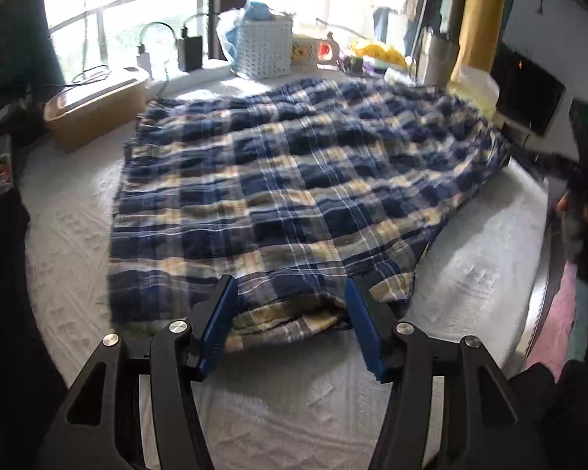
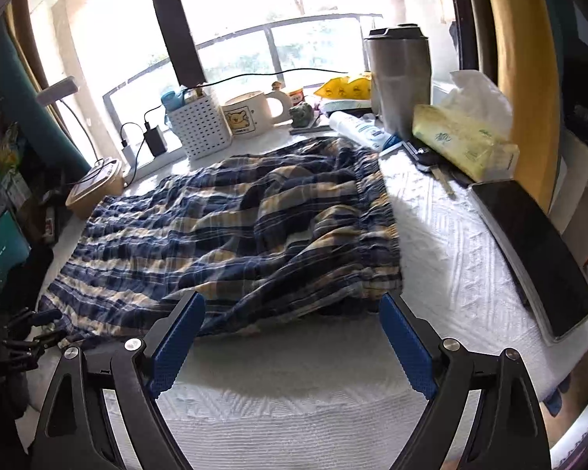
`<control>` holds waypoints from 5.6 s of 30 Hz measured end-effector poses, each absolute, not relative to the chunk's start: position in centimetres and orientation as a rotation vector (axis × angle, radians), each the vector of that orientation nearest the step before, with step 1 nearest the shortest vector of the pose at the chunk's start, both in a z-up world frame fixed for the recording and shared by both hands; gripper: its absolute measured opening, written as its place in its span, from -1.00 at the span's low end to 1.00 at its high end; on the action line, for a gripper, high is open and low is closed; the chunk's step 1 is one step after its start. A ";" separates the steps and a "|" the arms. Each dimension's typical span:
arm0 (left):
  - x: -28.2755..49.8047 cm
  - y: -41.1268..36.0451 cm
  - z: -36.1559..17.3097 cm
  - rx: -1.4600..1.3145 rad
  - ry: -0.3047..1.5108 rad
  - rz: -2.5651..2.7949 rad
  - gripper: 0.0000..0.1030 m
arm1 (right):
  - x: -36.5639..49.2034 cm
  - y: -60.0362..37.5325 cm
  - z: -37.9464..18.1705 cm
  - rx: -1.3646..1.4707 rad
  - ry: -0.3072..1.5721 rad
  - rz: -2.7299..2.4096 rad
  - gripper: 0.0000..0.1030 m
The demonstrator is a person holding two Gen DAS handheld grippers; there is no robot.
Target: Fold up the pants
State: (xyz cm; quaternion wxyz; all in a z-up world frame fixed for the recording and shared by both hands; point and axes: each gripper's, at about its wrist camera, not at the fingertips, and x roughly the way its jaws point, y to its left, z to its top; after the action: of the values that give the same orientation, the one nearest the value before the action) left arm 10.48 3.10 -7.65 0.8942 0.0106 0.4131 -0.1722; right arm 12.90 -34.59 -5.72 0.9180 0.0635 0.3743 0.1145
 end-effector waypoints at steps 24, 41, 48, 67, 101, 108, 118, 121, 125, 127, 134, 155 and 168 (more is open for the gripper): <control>10.5 11.9 -5.4 -0.168 0.737 -0.133 0.11 | 18.6 -37.8 -9.2 0.625 0.775 0.186 0.34; 10.2 14.5 -6.1 -0.234 0.710 -0.107 0.11 | 20.8 -36.7 -2.9 0.609 0.584 0.173 -0.64; 9.9 15.5 -5.8 -0.251 0.682 -0.093 0.11 | 21.0 -31.0 1.7 0.499 0.501 0.273 -0.64; 8.3 18.5 -4.9 -0.267 0.646 -0.038 0.12 | 21.9 -5.9 -1.8 0.211 0.731 0.704 -0.64; 19.2 7.8 -2.9 0.087 0.709 -0.205 0.13 | 23.1 -16.9 -2.4 -0.042 0.687 0.506 0.78; 24.0 6.4 -4.2 0.150 0.767 -0.198 0.13 | 27.1 -17.3 -3.4 -0.132 0.714 0.519 0.76; 25.2 6.3 -5.5 0.183 0.766 -0.216 -0.72 | 29.0 -14.3 -5.4 -0.205 0.723 0.572 0.75; 25.5 7.7 -5.0 0.126 0.740 -0.182 -0.73 | 29.6 -13.8 -6.0 -0.213 0.743 0.591 0.67; 26.1 8.9 -5.4 0.093 0.741 -0.145 -0.73 | 30.5 -12.9 -6.0 -0.254 0.739 0.596 0.57; 26.2 9.2 -5.8 0.093 0.743 -0.124 -0.73 | 31.3 -12.3 -6.2 -0.278 0.739 0.589 0.57; 26.4 10.0 -6.3 0.092 0.743 -0.090 -0.62 | 34.7 -11.2 -8.6 -0.328 0.824 0.549 0.56; 22.2 5.5 -5.9 0.074 0.775 -0.335 -0.26 | 28.3 -8.4 -5.7 -0.349 0.748 0.718 0.11; 21.4 5.9 -7.8 0.144 0.821 -0.376 -0.26 | 23.4 -10.4 -9.1 -0.451 0.819 0.727 0.11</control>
State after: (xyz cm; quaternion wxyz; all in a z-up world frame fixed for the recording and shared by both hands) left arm 21.39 5.85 -7.78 0.8974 0.0693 0.3962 -0.1813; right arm 23.42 -10.44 -9.09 0.8297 -0.2125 0.3859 0.3428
